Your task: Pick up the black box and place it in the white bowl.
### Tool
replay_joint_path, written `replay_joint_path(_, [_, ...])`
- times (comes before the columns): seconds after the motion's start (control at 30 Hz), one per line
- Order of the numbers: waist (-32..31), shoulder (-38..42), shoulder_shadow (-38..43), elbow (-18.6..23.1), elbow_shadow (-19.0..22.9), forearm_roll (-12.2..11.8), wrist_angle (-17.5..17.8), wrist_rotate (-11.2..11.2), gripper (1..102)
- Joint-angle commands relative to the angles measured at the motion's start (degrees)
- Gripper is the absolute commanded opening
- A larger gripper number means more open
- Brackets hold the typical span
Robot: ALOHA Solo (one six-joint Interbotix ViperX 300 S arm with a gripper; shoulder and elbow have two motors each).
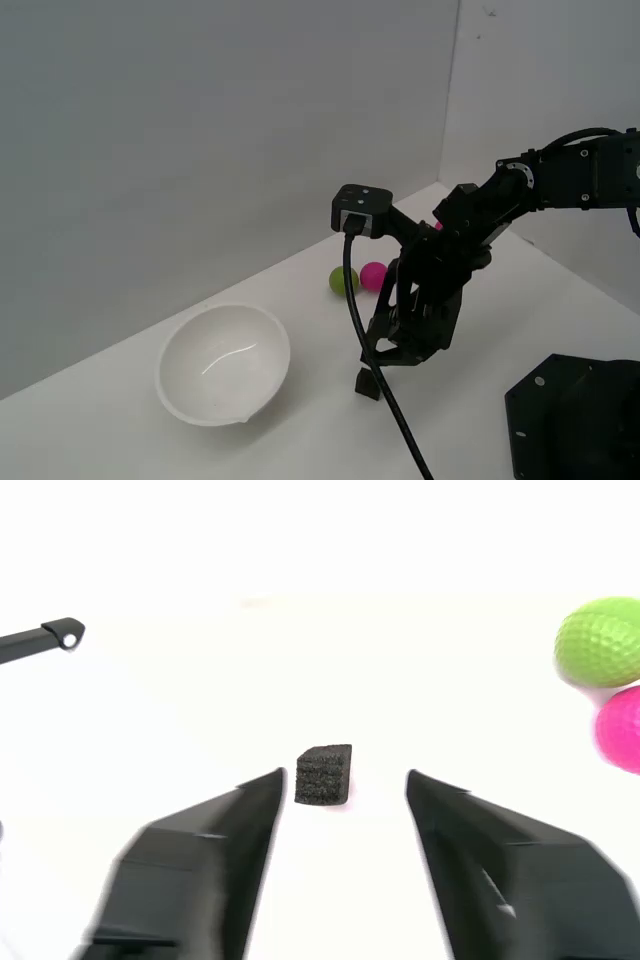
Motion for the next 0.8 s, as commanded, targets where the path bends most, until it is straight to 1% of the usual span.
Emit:
replay_joint_path(0.0, [-0.4, -0.2, 0.1, -0.2, -0.1, -1.6, 0.4, 0.4, 93])
replay_joint_path(0.03, [-0.4, -0.7, -0.4, -0.1, -0.1, -1.5, 0.4, 0.4, 100])
replay_joint_path(0.3, [-0.5, -5.6, -5.4, -0.1, -0.1, -1.6, 1.8, 0.5, 100])
replay_joint_path(0.6, [-1.0, -6.3, -6.0, -0.1, -0.1, -2.2, 1.8, 0.5, 100])
replay_joint_path(0.77, [-2.2, -8.3, -8.0, -0.4, -0.4, -3.0, 1.7, 0.6, 100])
